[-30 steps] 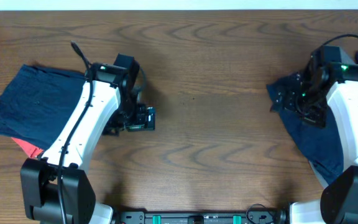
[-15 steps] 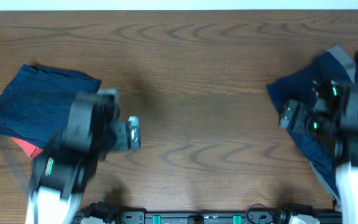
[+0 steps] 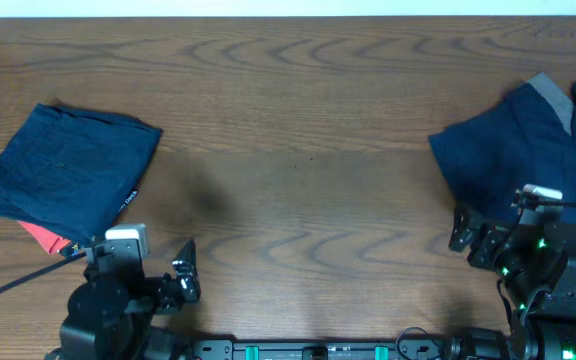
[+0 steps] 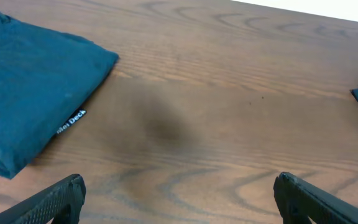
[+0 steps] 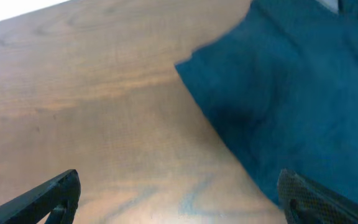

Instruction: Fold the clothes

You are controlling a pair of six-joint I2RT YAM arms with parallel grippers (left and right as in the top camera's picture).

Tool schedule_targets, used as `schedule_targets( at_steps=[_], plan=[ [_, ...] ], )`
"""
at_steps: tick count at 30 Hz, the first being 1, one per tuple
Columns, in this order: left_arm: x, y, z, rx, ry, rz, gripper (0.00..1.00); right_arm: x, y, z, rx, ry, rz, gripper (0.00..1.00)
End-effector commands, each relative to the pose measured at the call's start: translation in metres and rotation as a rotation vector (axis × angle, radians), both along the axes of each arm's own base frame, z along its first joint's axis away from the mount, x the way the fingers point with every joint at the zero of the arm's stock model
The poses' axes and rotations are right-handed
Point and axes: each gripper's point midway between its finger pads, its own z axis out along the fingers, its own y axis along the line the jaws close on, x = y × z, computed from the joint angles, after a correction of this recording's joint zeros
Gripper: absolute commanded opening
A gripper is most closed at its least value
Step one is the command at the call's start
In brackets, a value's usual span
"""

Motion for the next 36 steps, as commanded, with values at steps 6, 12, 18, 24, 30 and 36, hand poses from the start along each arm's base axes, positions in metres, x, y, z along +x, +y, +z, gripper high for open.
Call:
schedule_targets(
  at_steps=[6,12,18,24,30,36],
  plan=[
    [0.000,0.002,-0.001,-0.001,0.003,0.017,0.98,-0.021,0.000,-0.024,0.001,0.126,-0.007,0.99],
    [0.000,0.002,-0.001,-0.001,0.003,0.017,0.98,-0.030,0.001,-0.032,0.006,0.176,-0.007,0.99],
    [0.000,0.002,-0.001,-0.001,0.003,0.017,0.98,-0.031,0.001,-0.033,0.006,0.177,-0.006,0.99],
    [0.000,0.002,-0.001,-0.001,0.003,0.017,0.98,-0.031,0.001,-0.033,0.006,0.177,-0.007,0.99],
    [0.000,0.002,-0.001,0.000,0.003,0.016,0.98,-0.032,0.000,-0.024,-0.030,0.120,-0.001,0.99],
    [0.000,0.002,-0.001,-0.001,0.003,0.017,0.98,-0.005,0.027,-0.011,-0.089,-0.148,0.171,0.99]
  ],
)
